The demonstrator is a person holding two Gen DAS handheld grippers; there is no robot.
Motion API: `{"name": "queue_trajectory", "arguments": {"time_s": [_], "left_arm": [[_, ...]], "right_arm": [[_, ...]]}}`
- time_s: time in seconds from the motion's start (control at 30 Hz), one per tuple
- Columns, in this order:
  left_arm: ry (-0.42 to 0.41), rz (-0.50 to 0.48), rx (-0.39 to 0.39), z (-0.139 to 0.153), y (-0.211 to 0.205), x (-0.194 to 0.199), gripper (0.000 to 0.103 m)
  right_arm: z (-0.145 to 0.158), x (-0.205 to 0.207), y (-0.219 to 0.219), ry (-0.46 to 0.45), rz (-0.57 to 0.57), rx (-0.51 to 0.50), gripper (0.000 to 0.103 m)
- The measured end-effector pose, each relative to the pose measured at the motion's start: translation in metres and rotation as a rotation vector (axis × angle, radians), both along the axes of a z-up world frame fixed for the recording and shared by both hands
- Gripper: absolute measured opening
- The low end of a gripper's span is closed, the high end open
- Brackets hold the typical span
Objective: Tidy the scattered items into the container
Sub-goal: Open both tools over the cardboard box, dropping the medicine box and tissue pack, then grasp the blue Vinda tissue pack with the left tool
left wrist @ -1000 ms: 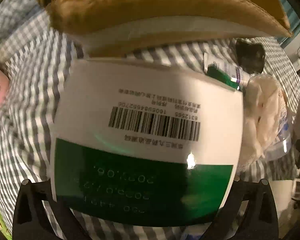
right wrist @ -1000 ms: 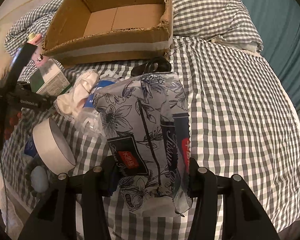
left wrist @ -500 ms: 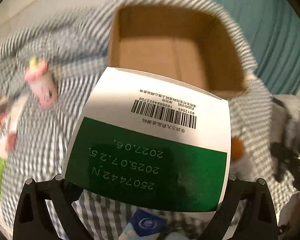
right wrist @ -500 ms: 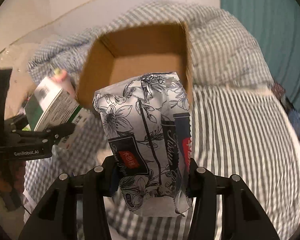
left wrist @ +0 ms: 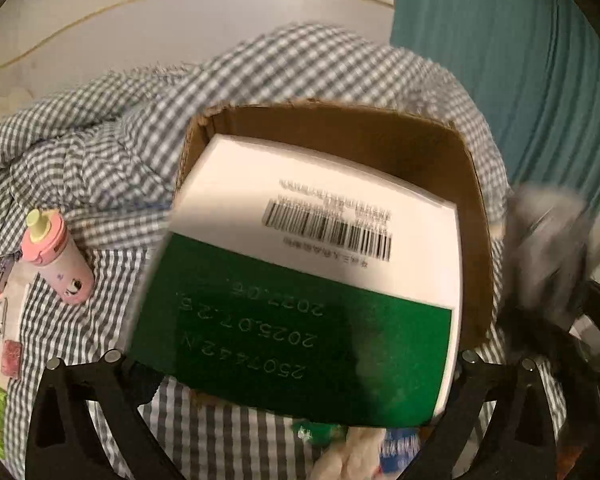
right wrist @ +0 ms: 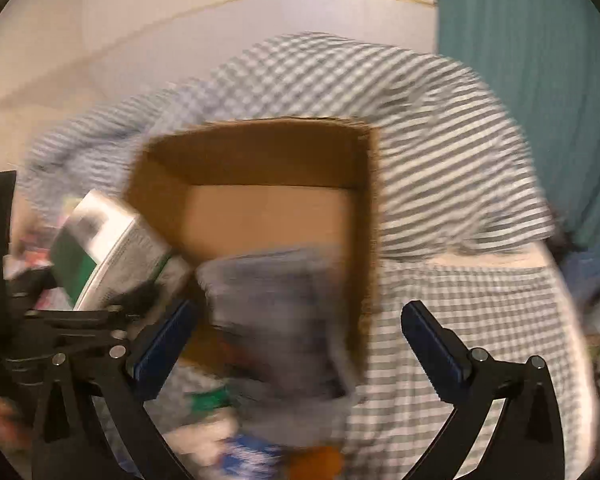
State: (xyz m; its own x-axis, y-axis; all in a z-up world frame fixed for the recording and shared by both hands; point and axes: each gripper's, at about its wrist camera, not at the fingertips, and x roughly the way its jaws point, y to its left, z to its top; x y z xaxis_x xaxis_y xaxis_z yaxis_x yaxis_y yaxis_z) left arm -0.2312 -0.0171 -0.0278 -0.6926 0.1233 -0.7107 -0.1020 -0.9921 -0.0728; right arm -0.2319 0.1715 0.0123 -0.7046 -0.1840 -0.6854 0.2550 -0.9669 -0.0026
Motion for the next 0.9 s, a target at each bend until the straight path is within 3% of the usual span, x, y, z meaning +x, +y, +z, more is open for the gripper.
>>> {"name": "queue_trajectory", "arguments": {"time_s": [0.13,0.33,0.5,0.6,0.73,0.8,0.9], "left_arm": [[-0.136,0.067,-0.045,-0.015,-0.006,-0.020,0.103],[-0.137,0.066,-0.064,-0.007,-0.009,-0.010,0.103],[-0.113,0.065,-0.076,0.004,-0.011,0.037,0.103],[-0.113,0.072,-0.071,0.003,-0.019,0.069,0.103],[-0.142,0.062,-0.061,-0.018,-0.027,0.113,0.103],[-0.168,0.068,-0.053,-0.037,-0.033,0.133,0.103],[-0.230,0.076,-0.045,-0.070,-0.044,0.156,0.103]], "right_arm": [[0.017,0.007,0.012,0.019,0.034,-0.092,0.103],[0.032,0.034,0.041,0.056,-0.035,-0.113,0.103],[0.032,0.082,0.062,0.056,-0.050,-0.071,0.103],[0.023,0.110,0.077,0.034,-0.068,-0.040,0.103],[-0.009,0.141,0.098,-0.040,-0.084,-0.071,0.103],[-0.032,0.154,0.101,-0.093,-0.081,-0.070,0.096],[-0.070,0.174,0.095,-0.188,-0.038,-0.042,0.075]]}}
